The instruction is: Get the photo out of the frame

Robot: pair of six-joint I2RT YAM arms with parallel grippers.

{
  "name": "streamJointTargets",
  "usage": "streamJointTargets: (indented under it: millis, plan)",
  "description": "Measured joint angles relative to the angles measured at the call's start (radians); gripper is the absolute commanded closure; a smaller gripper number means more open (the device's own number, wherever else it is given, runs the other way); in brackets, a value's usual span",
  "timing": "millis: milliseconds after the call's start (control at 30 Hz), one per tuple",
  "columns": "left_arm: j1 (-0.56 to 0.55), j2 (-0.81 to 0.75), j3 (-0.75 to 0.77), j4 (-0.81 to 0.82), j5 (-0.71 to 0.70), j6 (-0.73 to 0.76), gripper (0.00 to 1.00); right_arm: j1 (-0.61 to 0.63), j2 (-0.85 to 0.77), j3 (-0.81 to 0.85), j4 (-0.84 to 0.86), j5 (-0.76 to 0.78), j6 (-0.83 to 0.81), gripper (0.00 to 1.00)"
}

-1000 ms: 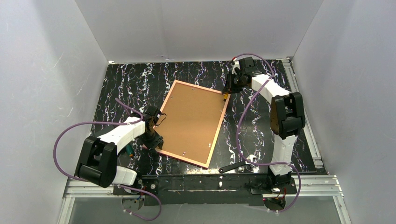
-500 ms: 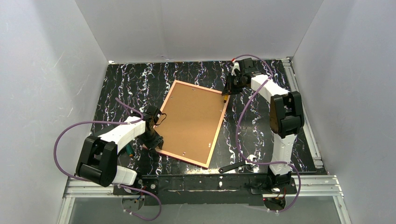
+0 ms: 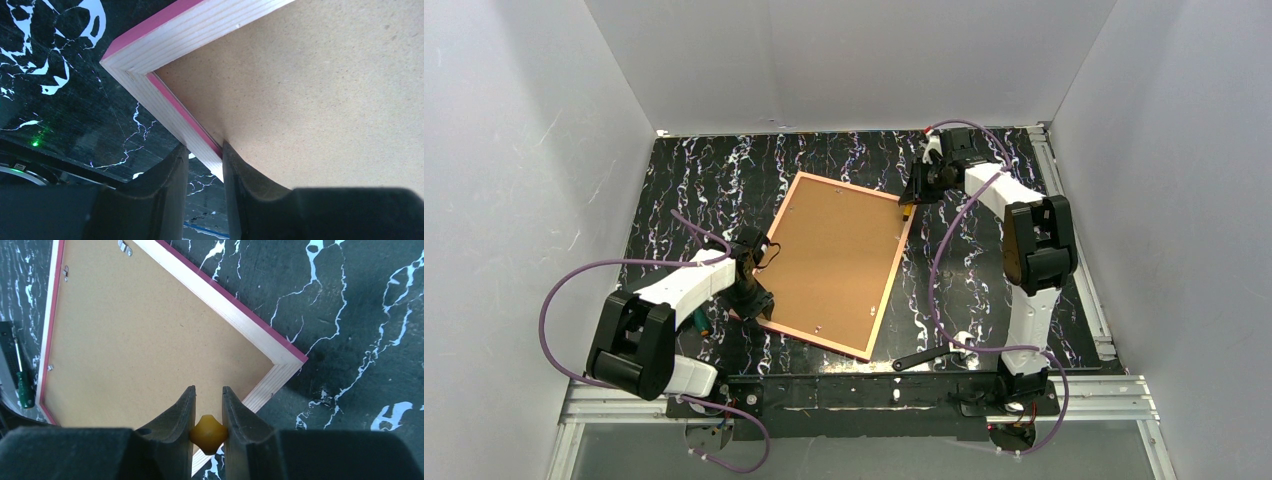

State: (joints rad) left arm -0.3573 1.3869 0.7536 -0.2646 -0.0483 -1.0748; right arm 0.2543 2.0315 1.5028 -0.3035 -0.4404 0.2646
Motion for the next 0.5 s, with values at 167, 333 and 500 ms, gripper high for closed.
streamJointTargets:
  millis: [167,333,500]
  plan:
    - [0.0,0.0,0.0,0.0,0.0,-0.003,1.0,0.0,-0.012,-0.047,0.039,-0.027,0.036,0.99]
    - [0.0,0.0,0.0,0.0,0.0,-0.005,1.0,0.028,-0.012,-0.079,0.034,-0.05,0.071,0.99]
    - [0.0,0.0,0.0,-0.001,0.001,-0.007,1.0,0.05,-0.015,-0.086,0.006,-0.06,0.097,0.99]
